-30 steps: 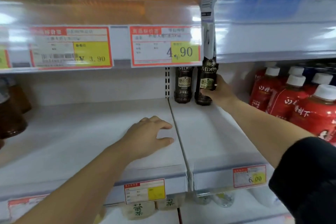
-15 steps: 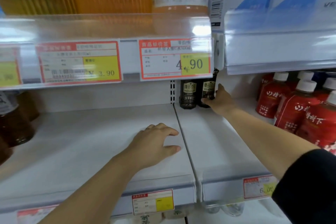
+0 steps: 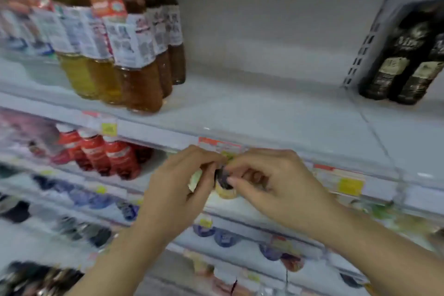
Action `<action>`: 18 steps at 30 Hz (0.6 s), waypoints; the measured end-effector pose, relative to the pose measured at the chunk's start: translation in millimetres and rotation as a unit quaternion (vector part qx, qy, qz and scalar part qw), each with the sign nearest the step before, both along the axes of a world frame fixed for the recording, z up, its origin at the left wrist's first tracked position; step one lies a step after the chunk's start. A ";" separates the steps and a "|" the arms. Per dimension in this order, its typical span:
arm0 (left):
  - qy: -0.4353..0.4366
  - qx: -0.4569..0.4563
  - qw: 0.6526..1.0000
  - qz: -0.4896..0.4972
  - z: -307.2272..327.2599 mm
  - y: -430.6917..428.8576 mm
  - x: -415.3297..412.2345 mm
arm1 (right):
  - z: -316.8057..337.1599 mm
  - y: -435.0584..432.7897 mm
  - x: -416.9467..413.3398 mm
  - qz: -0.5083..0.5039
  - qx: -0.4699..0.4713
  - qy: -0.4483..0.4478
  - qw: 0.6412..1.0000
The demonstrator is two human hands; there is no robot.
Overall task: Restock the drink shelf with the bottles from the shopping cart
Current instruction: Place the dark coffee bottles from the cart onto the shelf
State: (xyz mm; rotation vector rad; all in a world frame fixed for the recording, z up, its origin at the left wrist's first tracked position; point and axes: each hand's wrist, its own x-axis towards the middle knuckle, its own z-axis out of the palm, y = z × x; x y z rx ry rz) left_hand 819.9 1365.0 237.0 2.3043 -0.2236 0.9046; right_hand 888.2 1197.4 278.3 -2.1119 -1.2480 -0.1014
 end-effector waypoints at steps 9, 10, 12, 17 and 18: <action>0.229 -0.179 0.899 0.328 -169.9 144.7 -181.9 | -164.3 207.8 -77.8 0.134 -0.220 0.152 0.954; 0.257 -0.202 0.874 0.360 -189.4 155.3 -202.8 | -185.2 225.6 -85.9 0.140 -0.243 0.165 0.945; 0.305 -0.247 0.822 0.412 -226.8 172.3 -241.4 | -228.4 259.4 -102.3 0.159 -0.288 0.181 0.927; 0.379 -0.320 0.731 0.468 -310.6 204.5 -304.8 | -325.9 332.1 -143.5 0.171 -0.365 0.215 0.890; 0.385 -0.324 0.723 0.473 -323.3 209.1 -311.6 | -341.8 343.6 -150.9 0.170 -0.377 0.224 0.882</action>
